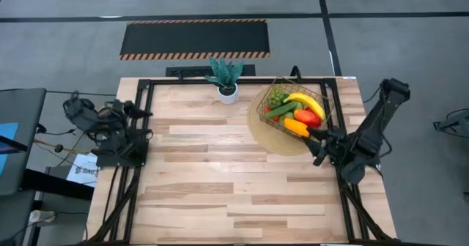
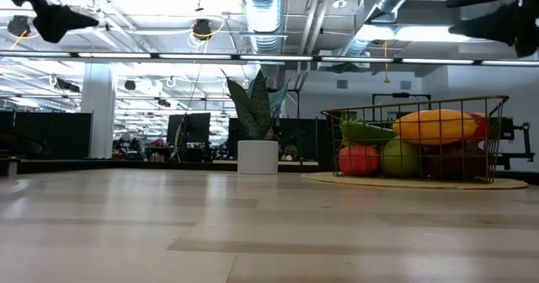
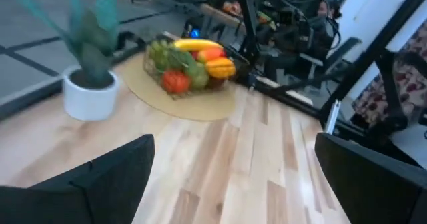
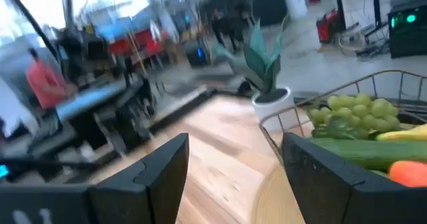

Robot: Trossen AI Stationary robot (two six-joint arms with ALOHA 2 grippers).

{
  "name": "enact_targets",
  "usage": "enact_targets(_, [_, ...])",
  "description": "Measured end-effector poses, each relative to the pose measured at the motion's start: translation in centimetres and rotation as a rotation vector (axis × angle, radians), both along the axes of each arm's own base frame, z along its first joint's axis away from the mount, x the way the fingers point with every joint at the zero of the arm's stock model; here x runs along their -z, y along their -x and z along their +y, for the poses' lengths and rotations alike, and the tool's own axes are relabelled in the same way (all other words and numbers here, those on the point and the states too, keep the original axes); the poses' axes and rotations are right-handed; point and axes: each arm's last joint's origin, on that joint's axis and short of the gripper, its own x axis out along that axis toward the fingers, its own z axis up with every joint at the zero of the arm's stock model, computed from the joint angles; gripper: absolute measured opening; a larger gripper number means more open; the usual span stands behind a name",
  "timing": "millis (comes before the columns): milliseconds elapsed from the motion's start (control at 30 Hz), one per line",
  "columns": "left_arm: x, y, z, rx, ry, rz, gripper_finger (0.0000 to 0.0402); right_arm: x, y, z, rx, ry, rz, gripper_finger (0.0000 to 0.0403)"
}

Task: Build produce basket
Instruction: Return to Home Position

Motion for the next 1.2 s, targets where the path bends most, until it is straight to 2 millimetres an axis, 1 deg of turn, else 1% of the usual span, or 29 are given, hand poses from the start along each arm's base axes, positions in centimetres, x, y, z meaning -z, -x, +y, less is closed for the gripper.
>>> enact_targets(100, [1.6, -1.3, -1.0, 0.023, 0.002, 0.029, 0.0399, 1.2, 0.3, 0.5, -0.007, -0.012, -0.043, 0.026])
enact_targets(133, [1.8, -1.5, -1.3, 0.028, 0.003, 0.029, 0.0399, 1.1, 0.2, 0.6, -0.009, -0.049, -0.069, 0.026])
enact_targets(167, [1.8, -1.7, -1.4, 0.027, 0.016, 0.013, 0.0399, 0.5, 0.1, 0.8, -0.012, -0.086, -0.09, 0.026])
enact_targets(200, [1.7, -1.8, -1.4, 0.012, 0.048, -0.006, 0.0399, -0.6, -0.1, 1.1, -0.039, -0.109, -0.081, 0.026])
enact_targets(267, [1.7, -1.7, -1.3, -0.023, 0.123, -0.021, 0.0399, -3.8, -0.7, 1.8, -0.165, -0.094, -0.002, 0.026])
enact_targets(333, [1.7, -1.7, -1.3, -0.045, 0.161, -0.023, 0.0399, -7.2, -1.2, 2.0, -0.293, 0.012, 0.055, 0.026])
enact_targets(367, [1.9, -1.6, -1.2, -0.051, 0.147, -0.009, 0.0399, -9.2, -1.4, 1.9, -0.338, 0.072, 0.055, 0.026])
enact_targets(400, [2.1, -1.6, -1.1, -0.059, 0.13, 0.007, 0.0399, -11.0, -1.3, 1.4, -0.368, 0.134, 0.047, 0.026])
enact_targets(433, [2.1, -1.6, -1.1, -0.066, 0.153, 0.008, 0.0399, -12.6, -1.2, 0.9, -0.384, 0.2, 0.039, 0.026])
enact_targets(467, [2.1, -1.6, -1.1, -0.067, 0.181, 0.002, 0.0399, -13.8, -1.0, 0.2, -0.39, 0.262, 0.033, 0.026])
enact_targets(500, [2.1, -1.6, -1.2, -0.06, 0.158, 0.004, 0.0399, -14.7, -0.8, -0.4, -0.392, 0.322, 0.031, 0.026])
enact_targets(533, [1.9, -1.6, -1.2, -0.035, 0.101, 0.005, 0.0399, -15.2, -0.5, -1.1, -0.393, 0.373, 0.03, 0.026])
enact_targets(600, [1.2, -1.8, -1.5, 0.068, -0.007, -0.034, 0.0399, -15.5, 0.1, -2.6, -0.388, 0.432, 0.028, 0.026])
enact_targets(700, [-0.6, -1.9, -2.1, 0.252, -0.092, -0.193, 0.0399, -14.6, 1.6, -4.6, -0.403, 0.409, 0.032, 0.026])
enact_targets(800, [-1.7, -1.7, -2.6, 0.421, -0.158, -0.318, 0.0399, -12.8, 3.6, -6.2, -0.456, 0.355, -0.029, 0.026])
enact_targets(867, [-1.8, -1.8, -2.7, 0.437, -0.18, -0.34, 0.0399, -11.3, 4.5, -6.8, -0.479, 0.336, -0.085, 0.026])
enact_targets(967, [-1.0, -2.4, -3.1, 0.429, -0.186, -0.331, 0.0399, -7.8, 3.8, -6.4, -0.475, 0.332, -0.096, 0.026])
enact_targets(1067, [0.4, -3.7, -4.1, 0.434, -0.199, -0.378, 0.0399, -4.3, 3.3, -5.9, -0.479, 0.296, -0.155, 0.026])
enact_targets(1200, [3.3, -5.3, -5.5, 0.475, -0.181, -0.4, 0.0399, 0.6, 2.1, -5.1, -0.473, 0.229, -0.194, 0.026])
